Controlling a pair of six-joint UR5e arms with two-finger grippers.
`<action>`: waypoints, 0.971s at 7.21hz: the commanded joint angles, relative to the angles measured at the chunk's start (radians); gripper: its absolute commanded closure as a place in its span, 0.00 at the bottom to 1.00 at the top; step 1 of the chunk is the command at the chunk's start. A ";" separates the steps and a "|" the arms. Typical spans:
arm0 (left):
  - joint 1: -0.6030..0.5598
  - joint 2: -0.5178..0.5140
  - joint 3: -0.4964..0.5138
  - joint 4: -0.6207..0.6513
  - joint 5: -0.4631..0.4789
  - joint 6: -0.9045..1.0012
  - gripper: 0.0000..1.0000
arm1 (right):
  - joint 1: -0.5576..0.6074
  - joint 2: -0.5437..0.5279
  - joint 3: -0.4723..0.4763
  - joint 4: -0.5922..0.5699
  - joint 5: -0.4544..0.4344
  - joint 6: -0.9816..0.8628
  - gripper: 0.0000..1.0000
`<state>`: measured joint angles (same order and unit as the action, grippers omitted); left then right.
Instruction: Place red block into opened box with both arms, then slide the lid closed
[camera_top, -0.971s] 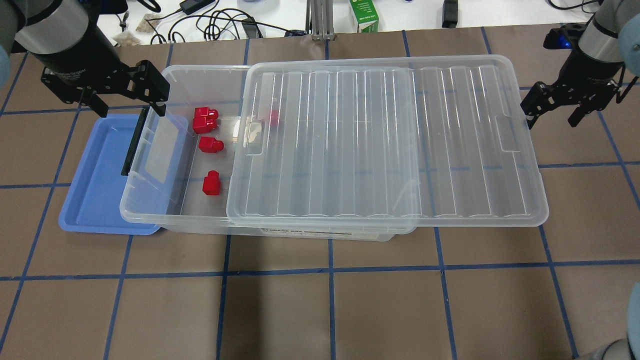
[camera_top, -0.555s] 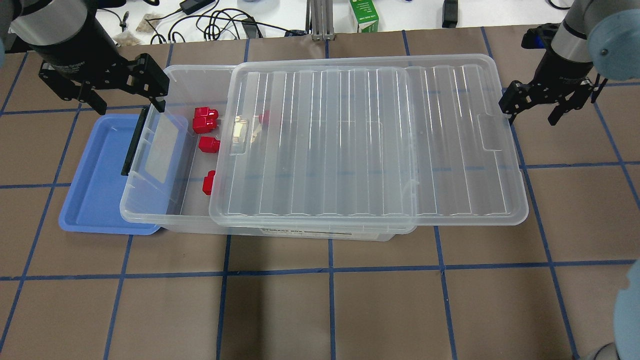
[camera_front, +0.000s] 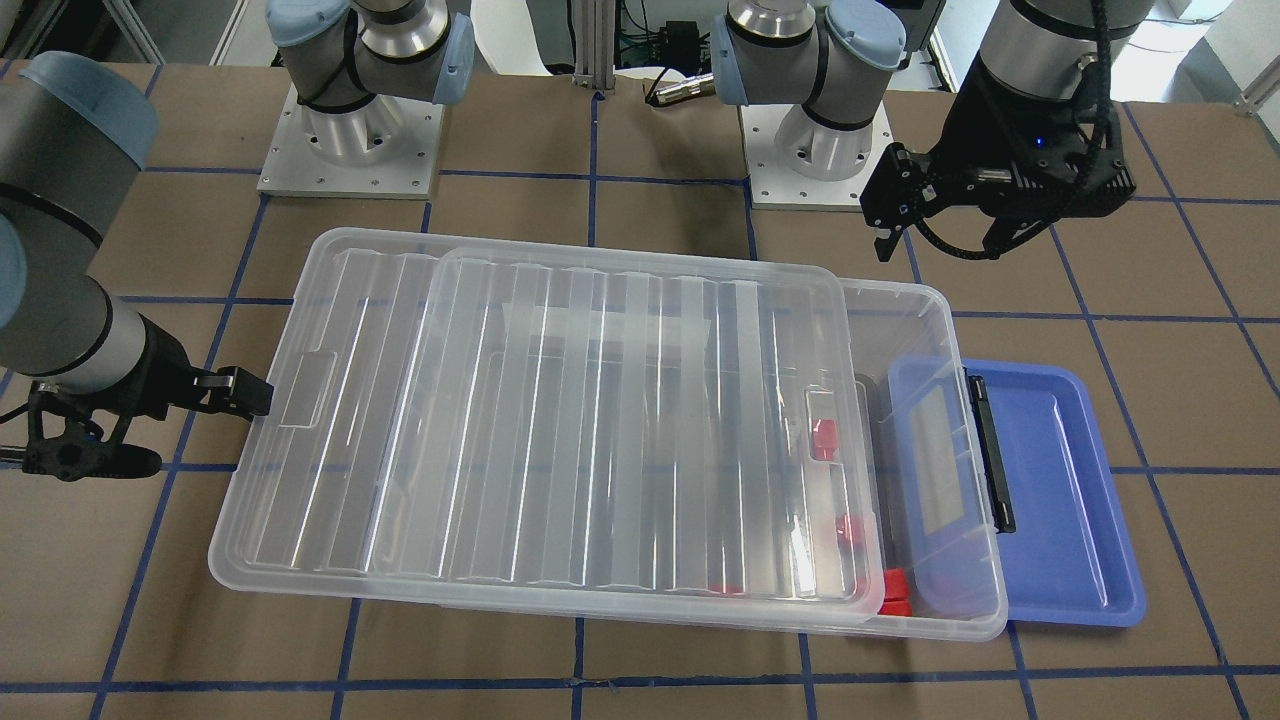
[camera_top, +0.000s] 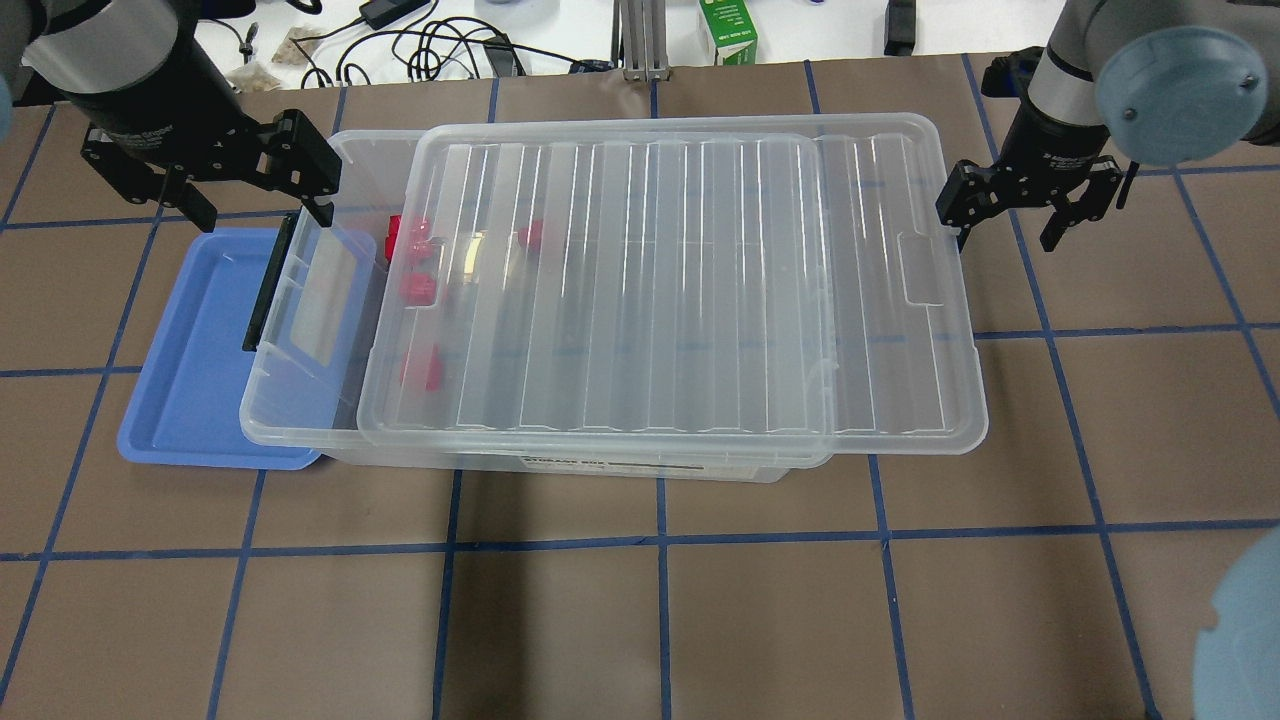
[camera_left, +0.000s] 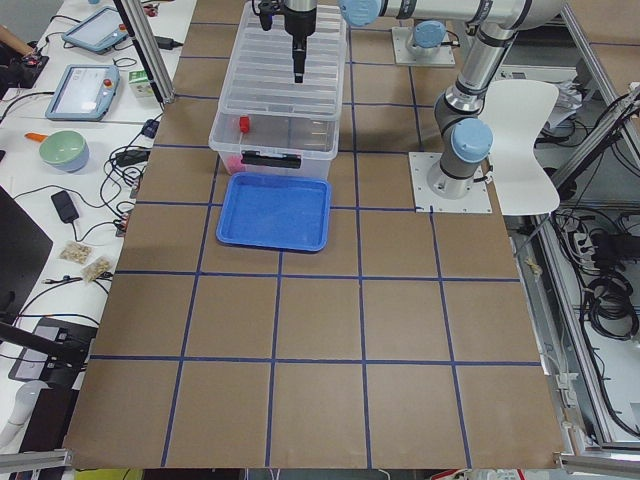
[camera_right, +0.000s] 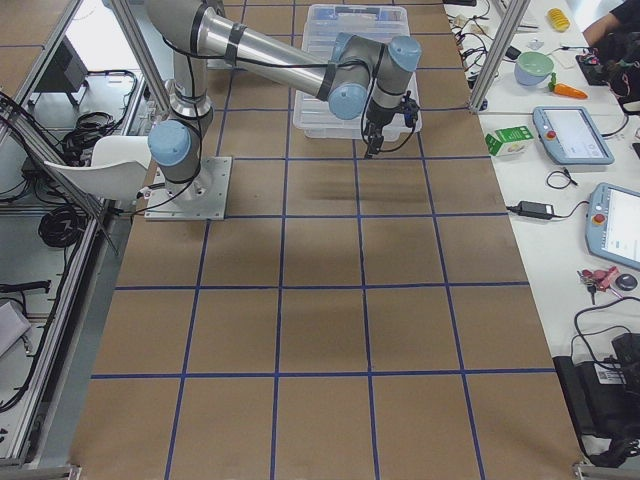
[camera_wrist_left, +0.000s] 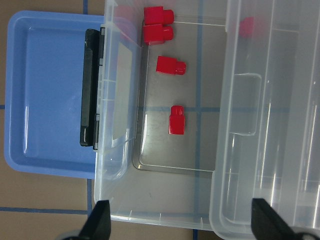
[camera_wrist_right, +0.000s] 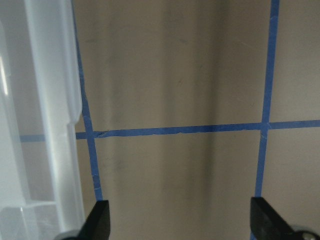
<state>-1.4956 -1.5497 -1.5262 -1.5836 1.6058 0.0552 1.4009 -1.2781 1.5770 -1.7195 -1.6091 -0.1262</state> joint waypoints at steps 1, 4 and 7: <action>0.000 -0.001 -0.002 0.001 -0.001 -0.002 0.00 | 0.067 0.000 0.000 0.000 0.001 0.063 0.00; 0.000 -0.001 -0.002 0.001 -0.003 -0.002 0.00 | 0.111 0.002 0.000 0.000 0.000 0.103 0.00; 0.000 -0.001 -0.002 0.001 -0.004 -0.003 0.00 | 0.124 0.000 -0.002 -0.002 0.003 0.103 0.00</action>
<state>-1.4956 -1.5508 -1.5278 -1.5831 1.6017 0.0527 1.5161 -1.2776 1.5765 -1.7199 -1.6068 -0.0236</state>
